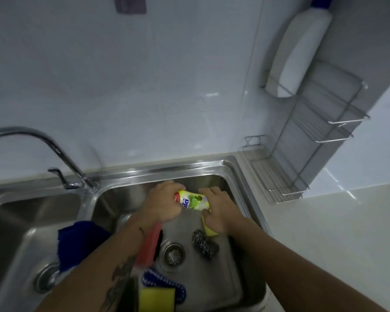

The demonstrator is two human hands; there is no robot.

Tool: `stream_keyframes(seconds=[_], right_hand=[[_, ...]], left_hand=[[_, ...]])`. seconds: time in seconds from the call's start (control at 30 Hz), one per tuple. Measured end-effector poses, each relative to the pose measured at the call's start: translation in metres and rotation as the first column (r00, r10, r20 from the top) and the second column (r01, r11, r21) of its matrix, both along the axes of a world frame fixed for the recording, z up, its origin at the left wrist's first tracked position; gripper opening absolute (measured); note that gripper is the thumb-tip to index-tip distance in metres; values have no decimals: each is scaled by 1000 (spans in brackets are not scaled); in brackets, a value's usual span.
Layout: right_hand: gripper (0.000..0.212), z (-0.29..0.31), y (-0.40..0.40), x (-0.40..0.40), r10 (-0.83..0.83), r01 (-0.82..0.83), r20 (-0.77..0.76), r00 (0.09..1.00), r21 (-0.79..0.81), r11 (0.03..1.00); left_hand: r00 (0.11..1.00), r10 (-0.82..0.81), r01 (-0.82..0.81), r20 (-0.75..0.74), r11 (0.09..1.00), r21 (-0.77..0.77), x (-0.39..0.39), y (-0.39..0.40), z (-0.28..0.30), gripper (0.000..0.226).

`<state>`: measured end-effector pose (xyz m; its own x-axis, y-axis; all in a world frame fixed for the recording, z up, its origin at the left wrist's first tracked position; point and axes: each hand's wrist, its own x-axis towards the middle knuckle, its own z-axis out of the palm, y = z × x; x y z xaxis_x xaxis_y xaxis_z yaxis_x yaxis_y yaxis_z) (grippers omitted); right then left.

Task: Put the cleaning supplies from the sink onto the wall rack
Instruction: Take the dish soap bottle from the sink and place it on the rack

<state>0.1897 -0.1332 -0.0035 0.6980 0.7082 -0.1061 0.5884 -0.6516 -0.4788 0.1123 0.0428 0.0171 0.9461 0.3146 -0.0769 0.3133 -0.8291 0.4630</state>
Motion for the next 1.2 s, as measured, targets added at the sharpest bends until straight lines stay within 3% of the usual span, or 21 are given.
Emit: stream_keyframes(seconds=[0.33, 0.47, 0.57, 0.67, 0.77, 0.9, 1.03, 1.2], right_hand=[[46, 127, 3, 10, -71, 14, 213, 974, 257, 966], [38, 161, -12, 22, -159, 44, 245, 957, 417, 908], [37, 190, -30, 40, -269, 69, 305, 913, 535, 842], [40, 223, -54, 64, -378, 81, 350, 857, 633, 770], [43, 241, -79, 93, -450, 126, 332, 829, 673, 729], [40, 243, -109, 129, -483, 202, 276, 831, 659, 725], [36, 234, -126, 155, -492, 331, 125, 861, 597, 731], [32, 225, -120, 186, -366, 346, -71, 928, 532, 773]], left_hand=[[977, -151, 148, 153, 988, 34, 9, -8, 168, 48], [933, -174, 183, 315, 983, 1, 15, -29, 210, 77], [848, -94, 201, 521, 968, -153, 29, -60, 239, 79], [781, 64, 215, 621, 907, -363, 49, -96, 262, 51], [782, 115, 310, 613, 782, -541, 73, -132, 277, 35], [834, 150, 307, 530, 673, -673, 106, -177, 287, 38], [877, 168, 214, 450, 703, -679, 144, -199, 277, 46], [893, 220, 93, 393, 764, -639, 176, -202, 263, 45]])
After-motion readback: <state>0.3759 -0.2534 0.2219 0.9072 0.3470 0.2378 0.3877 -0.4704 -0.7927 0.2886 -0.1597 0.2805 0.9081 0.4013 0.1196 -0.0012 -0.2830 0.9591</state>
